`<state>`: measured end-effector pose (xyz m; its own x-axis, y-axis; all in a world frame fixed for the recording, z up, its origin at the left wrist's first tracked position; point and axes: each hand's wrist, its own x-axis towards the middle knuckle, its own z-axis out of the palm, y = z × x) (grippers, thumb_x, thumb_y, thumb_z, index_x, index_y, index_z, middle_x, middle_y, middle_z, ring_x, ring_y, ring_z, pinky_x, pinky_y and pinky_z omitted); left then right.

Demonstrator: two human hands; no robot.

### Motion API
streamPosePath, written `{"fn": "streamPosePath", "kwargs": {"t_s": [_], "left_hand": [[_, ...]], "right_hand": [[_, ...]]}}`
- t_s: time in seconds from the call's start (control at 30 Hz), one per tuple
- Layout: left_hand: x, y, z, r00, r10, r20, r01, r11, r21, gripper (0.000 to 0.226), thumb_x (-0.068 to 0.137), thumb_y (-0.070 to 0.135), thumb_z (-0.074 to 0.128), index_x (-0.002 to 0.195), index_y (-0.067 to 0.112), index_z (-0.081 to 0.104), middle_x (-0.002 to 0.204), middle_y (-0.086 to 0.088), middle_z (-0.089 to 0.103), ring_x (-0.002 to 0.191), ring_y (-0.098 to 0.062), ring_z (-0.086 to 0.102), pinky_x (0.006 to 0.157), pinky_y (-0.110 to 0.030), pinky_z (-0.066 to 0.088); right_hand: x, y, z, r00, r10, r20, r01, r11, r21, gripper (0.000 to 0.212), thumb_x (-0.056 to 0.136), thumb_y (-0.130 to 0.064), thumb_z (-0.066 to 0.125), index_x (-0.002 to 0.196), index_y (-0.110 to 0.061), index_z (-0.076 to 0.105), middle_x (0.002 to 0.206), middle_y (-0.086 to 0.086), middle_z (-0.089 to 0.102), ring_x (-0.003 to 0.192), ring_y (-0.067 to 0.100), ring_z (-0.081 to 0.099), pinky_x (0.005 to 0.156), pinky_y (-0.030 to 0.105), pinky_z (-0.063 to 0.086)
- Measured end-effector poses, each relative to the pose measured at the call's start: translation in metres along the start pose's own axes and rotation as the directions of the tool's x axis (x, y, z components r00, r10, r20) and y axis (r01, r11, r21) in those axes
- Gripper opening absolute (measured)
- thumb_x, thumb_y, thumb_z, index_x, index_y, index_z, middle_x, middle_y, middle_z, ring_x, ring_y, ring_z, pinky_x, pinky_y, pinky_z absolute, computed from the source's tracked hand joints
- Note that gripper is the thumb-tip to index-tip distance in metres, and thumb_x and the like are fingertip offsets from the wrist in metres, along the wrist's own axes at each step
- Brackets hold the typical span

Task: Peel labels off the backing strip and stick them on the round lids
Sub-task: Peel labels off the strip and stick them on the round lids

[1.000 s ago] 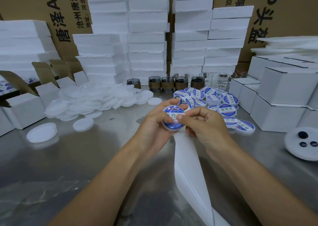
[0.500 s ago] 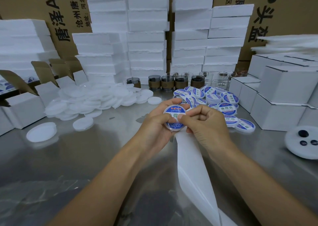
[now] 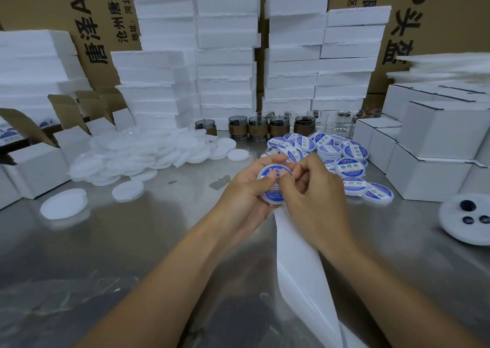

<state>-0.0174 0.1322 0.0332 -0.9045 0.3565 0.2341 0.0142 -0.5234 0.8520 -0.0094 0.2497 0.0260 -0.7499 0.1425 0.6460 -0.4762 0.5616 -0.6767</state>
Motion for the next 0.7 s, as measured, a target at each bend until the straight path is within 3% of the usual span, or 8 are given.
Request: {"fn": "streamPosePath", "kwargs": {"t_s": [0.1,0.2,0.27,0.4,0.57,0.7], "left_hand": [[0.0,0.002,0.0,1.0,0.015,0.007,-0.015,1.0,-0.019,0.021,0.089,0.004,0.044,0.102,0.011,0.058,0.094,-0.004,0.072,0.086,-0.018,0.069,0.077,-0.03,0.055],[0.0,0.004,-0.001,0.999,0.035,-0.014,-0.035,0.998,-0.053,0.018,0.089,0.008,0.044,0.099,0.011,0.059,0.096,-0.006,0.073,0.092,-0.02,0.069,0.078,-0.033,0.058],[0.0,0.004,-0.002,0.999,0.038,-0.017,-0.04,0.997,-0.072,0.02,0.092,0.006,0.041,0.099,0.01,0.059,0.095,-0.007,0.073,0.09,-0.019,0.069,0.072,-0.031,0.058],[0.0,0.004,-0.002,0.998,0.054,0.008,-0.054,0.996,-0.071,0.021,0.08,0.012,0.05,0.098,0.01,0.06,0.1,-0.006,0.072,0.092,-0.019,0.069,0.073,-0.03,0.057],[0.002,0.003,-0.003,0.998,0.067,-0.011,-0.067,0.998,0.002,0.027,0.077,0.016,0.055,0.102,0.012,0.061,0.102,-0.003,0.072,0.092,-0.016,0.069,0.075,-0.028,0.056],[0.002,-0.002,-0.007,0.988,0.1,-0.115,-0.069,0.967,0.244,0.02,0.083,0.019,0.06,0.101,0.012,0.064,0.09,-0.002,0.073,0.079,-0.012,0.068,0.071,-0.023,0.054]], "right_hand": [[-0.001,-0.001,-0.001,1.0,-0.014,-0.006,0.014,0.998,-0.054,0.03,0.083,-0.033,0.061,0.074,-0.027,0.034,0.054,-0.012,0.044,0.051,0.004,0.045,0.047,0.019,0.028],[0.003,-0.005,-0.002,0.986,0.161,0.041,-0.166,0.968,0.186,0.027,0.079,-0.035,0.068,0.074,-0.025,0.044,0.054,-0.008,0.052,0.05,0.003,0.047,0.053,0.026,0.041],[0.005,-0.008,-0.005,0.957,0.239,0.165,-0.286,0.876,0.389,0.017,0.08,-0.027,0.069,0.074,-0.018,0.057,0.058,-0.003,0.062,0.052,0.005,0.056,0.054,0.019,0.046],[0.008,-0.011,-0.008,0.913,0.277,0.3,-0.397,0.771,0.498,0.015,0.085,-0.02,0.064,0.073,-0.016,0.071,0.058,-0.013,0.067,0.052,-0.007,0.057,0.048,0.005,0.039],[0.007,-0.01,-0.007,0.921,0.258,0.291,-0.376,0.786,0.49,0.015,0.088,-0.021,0.06,0.078,-0.019,0.07,0.062,-0.014,0.069,0.056,-0.007,0.06,0.05,0.005,0.04],[0.01,-0.008,-0.008,0.929,0.322,0.184,-0.369,0.762,0.533,0.013,0.087,-0.024,0.062,0.078,-0.02,0.07,0.061,-0.012,0.069,0.055,-0.004,0.06,0.051,0.009,0.044]]}}
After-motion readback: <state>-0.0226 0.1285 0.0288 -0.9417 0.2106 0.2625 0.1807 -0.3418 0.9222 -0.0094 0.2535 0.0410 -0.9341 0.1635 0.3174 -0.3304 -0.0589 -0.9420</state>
